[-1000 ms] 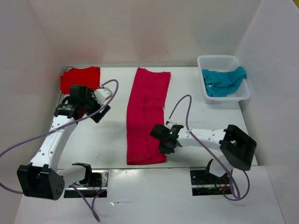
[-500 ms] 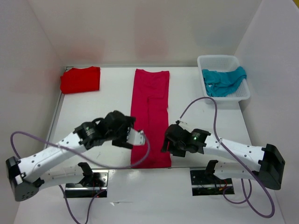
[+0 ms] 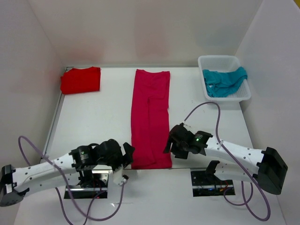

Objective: Fold and stack the t-shirts
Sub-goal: Rotate the tshirt 90 degrees, then grab the bottom of the folded rectangular tshirt with both arms

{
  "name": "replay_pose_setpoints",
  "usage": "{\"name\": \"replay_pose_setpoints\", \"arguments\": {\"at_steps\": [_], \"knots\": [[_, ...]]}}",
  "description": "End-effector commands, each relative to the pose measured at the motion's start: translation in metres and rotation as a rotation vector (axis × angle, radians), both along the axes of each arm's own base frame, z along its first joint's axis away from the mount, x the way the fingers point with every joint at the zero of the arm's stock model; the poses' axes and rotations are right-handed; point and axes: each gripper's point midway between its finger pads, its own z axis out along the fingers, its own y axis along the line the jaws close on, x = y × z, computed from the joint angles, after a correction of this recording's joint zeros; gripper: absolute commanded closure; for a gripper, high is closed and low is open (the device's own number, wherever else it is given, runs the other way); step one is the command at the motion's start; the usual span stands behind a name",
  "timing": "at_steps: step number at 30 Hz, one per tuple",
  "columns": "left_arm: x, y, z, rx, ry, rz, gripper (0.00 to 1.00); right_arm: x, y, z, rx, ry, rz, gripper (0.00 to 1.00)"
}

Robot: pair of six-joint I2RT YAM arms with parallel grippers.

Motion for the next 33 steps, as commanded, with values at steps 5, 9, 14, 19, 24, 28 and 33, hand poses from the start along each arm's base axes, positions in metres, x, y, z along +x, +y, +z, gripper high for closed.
{"name": "replay_pose_setpoints", "arguments": {"at_steps": [5,9,14,19,24,28,33], "knots": [[-0.025,-0.02,-0.002,-0.083,-0.082,-0.289,0.18,-0.007,0.006,0.0,0.119,0.008,-0.028,0.27],[-0.032,-0.03,-0.013,0.012,0.047,-0.328,0.18,-0.012,0.0,-0.006,0.101,0.036,-0.021,0.27],[-0.03,-0.035,-0.042,0.162,0.152,-0.332,0.18,-0.016,0.0,-0.006,0.103,0.055,-0.013,0.27],[-0.046,-0.036,-0.052,0.19,0.174,-0.39,0.18,-0.019,-0.003,-0.009,0.102,0.055,-0.013,0.26],[-0.045,-0.04,-0.069,0.235,0.22,-0.353,0.21,-0.023,-0.006,-0.013,0.102,0.073,-0.016,0.26],[-0.044,-0.037,-0.084,0.314,0.273,-0.323,0.33,-0.025,-0.005,-0.015,0.099,0.085,-0.013,0.26],[-0.05,-0.023,-0.096,0.341,0.297,-0.31,0.57,-0.028,-0.004,-0.024,0.062,0.123,0.012,0.26]]}}
